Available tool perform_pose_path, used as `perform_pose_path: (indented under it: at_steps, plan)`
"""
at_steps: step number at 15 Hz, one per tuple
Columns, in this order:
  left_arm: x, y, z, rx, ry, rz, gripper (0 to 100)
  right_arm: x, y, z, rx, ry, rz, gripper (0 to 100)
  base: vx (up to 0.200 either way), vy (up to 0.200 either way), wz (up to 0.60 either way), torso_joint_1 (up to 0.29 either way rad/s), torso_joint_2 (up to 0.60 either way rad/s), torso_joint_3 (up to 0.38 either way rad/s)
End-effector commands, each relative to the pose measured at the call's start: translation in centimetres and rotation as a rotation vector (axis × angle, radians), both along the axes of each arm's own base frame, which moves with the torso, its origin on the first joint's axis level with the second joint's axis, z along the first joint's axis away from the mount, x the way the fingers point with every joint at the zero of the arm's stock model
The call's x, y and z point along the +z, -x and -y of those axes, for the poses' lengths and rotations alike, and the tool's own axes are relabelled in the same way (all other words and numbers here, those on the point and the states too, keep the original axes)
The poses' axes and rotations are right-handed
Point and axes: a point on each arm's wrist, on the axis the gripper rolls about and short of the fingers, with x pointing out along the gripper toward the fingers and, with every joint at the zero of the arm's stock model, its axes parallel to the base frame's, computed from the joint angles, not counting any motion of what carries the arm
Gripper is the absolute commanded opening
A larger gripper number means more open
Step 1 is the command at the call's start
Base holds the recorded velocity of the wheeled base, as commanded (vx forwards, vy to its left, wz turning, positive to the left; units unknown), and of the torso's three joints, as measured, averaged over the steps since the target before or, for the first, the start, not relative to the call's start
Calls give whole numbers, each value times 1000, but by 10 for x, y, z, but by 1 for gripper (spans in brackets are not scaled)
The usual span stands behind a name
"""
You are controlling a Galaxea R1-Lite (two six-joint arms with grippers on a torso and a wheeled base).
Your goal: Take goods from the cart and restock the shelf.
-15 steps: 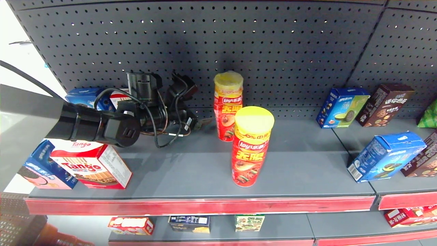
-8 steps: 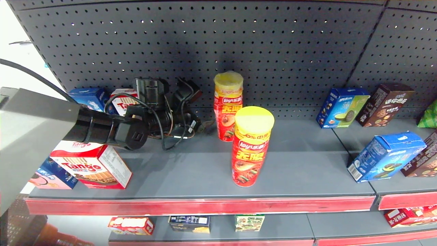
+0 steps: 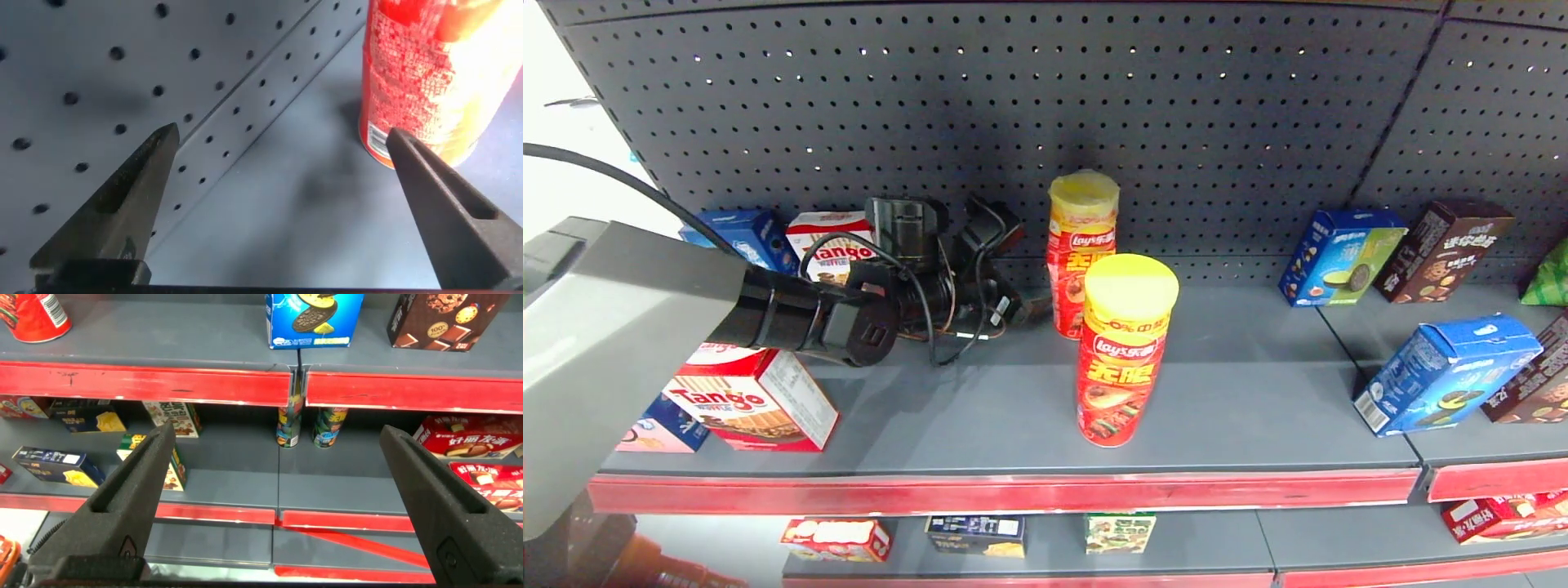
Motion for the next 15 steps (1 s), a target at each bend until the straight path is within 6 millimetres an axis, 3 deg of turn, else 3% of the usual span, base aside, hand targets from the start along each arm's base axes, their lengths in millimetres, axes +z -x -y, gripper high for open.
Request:
perform_pose_path:
  at_steps: [1, 10, 12, 15]
  plan:
    - [-2, -3, 6, -8, 8, -3, 100, 0, 0, 0, -1, 0, -2, 100, 0, 0, 0, 0, 0, 0]
    - [-2, -4, 5, -3, 10, 1, 100, 0, 0, 0, 1, 0, -1, 100, 0, 0, 0, 0, 0, 0]
    - [23, 6, -2, 40, 25, 52, 100, 0, 0, 0, 1, 0, -1, 100, 0, 0, 0, 0, 0, 0]
    - [79, 47, -13, 114, 139, 113, 100, 0, 0, 0, -1, 0, -2, 100, 0, 0, 0, 0, 0, 0]
